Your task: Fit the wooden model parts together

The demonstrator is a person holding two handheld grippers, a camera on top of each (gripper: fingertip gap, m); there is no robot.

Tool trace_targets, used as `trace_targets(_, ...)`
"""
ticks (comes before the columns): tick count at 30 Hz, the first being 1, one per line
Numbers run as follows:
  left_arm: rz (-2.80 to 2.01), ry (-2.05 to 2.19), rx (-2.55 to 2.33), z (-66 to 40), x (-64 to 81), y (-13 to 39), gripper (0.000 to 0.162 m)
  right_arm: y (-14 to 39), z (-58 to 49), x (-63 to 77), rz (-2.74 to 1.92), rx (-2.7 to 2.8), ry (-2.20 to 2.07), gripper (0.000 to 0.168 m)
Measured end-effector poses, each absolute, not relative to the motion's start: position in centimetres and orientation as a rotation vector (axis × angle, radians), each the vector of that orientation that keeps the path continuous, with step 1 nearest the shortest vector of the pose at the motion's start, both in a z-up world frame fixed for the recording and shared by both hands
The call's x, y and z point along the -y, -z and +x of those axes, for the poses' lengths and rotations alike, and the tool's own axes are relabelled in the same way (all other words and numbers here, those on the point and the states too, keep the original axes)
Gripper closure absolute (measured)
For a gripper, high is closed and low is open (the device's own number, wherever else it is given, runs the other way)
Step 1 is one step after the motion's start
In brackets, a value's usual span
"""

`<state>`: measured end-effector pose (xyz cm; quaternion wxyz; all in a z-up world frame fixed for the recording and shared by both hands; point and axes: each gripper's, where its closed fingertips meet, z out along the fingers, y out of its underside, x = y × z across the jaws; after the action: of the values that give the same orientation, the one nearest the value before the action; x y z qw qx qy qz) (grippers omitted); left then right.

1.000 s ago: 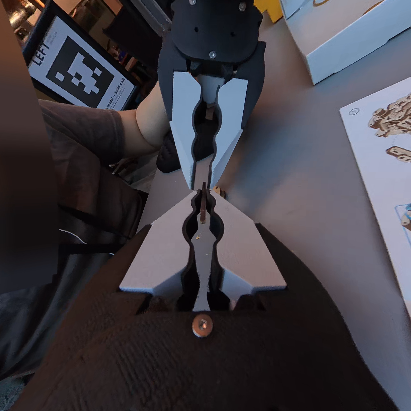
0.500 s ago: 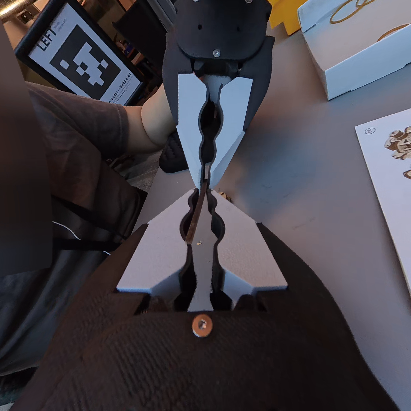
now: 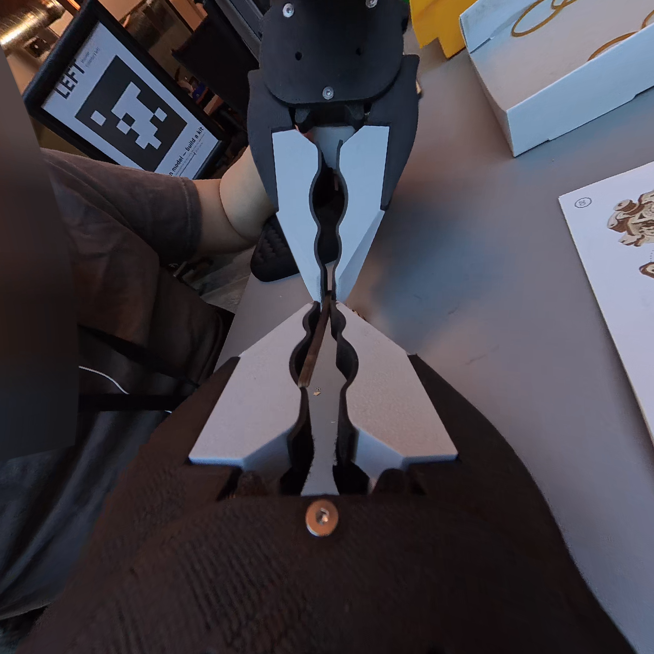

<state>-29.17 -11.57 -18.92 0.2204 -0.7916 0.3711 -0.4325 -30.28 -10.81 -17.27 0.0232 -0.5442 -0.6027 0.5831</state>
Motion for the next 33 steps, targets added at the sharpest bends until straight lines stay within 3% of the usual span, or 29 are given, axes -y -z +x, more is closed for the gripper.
trace_targets(6, -2.202, 1.192, -1.005, -29.1, 11.2, 19.5, 0.162, 18.0, -30.2, 10.4, -1.701, 1.902, -1.711, 0.167)
trace_targets(7, -2.213, 1.179, -0.971, -29.4, 10.9, 19.4, 0.157, 18.0, -30.2, 10.2, -1.729, 1.884, -1.719, 0.167)
trace_targets(9, -2.307, 1.024, -0.896, -30.4, 9.8, 20.0, 0.116, 18.7, -30.1, 9.5, -1.834, 1.844, -1.728, 0.167)
trace_targets(13, -2.393, 0.710, -0.980, -29.9, 11.0, 21.3, 0.103, 19.7, -30.0, 9.3, -2.056, 1.742, -1.793, 0.167)
trace_targets(17, -2.405, 0.461, -1.039, -29.8, 11.8, 22.5, 0.109, 20.2, -30.3, 9.5, -2.161, 1.703, -1.783, 0.167)
trace_targets(27, -2.351, 0.339, -1.189, -29.6, 12.5, 23.0, 0.137, 21.1, -30.2, 10.1, -2.310, 1.665, -1.841, 0.167)
trace_targets(33, -2.230, 0.390, -1.343, -29.7, 12.8, 23.0, 0.137, 21.4, -30.2, 10.7, -2.376, 1.683, -1.909, 0.167)
